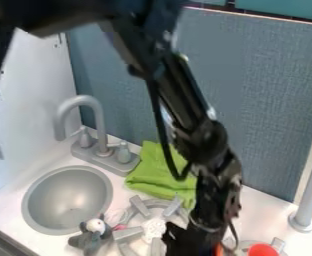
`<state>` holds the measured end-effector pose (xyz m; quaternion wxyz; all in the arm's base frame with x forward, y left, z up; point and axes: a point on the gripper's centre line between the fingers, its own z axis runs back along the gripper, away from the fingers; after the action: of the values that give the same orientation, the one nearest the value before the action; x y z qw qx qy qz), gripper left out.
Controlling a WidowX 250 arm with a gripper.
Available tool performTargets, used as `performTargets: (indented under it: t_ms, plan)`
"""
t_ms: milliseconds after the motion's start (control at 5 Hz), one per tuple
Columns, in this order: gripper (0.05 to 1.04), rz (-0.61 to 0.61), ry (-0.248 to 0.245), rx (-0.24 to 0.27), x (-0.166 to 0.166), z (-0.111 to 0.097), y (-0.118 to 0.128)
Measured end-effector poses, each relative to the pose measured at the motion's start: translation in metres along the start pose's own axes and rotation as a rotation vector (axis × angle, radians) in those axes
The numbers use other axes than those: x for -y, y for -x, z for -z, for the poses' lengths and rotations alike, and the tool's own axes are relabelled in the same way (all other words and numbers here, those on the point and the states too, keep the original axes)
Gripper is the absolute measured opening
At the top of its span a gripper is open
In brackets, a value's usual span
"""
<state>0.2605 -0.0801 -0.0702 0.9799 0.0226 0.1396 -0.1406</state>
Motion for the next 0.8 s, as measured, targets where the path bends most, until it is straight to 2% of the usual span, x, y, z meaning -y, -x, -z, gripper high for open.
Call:
performTargets:
  t_ms: [200,400,600,800]
  plan:
    - [0.556,-0.12,0.004,0.037,-0.028,-0.013,0.003]
    - [0.556,-0.245,-0.016,0.051,-0.058,-0.014,0.005]
    - [0.556,-0.316,0.008,0.063,-0.08,-0.014,-0.006]
    - [0.556,-0.353,0.007,0.022,-0.087,0.004,-0.014]
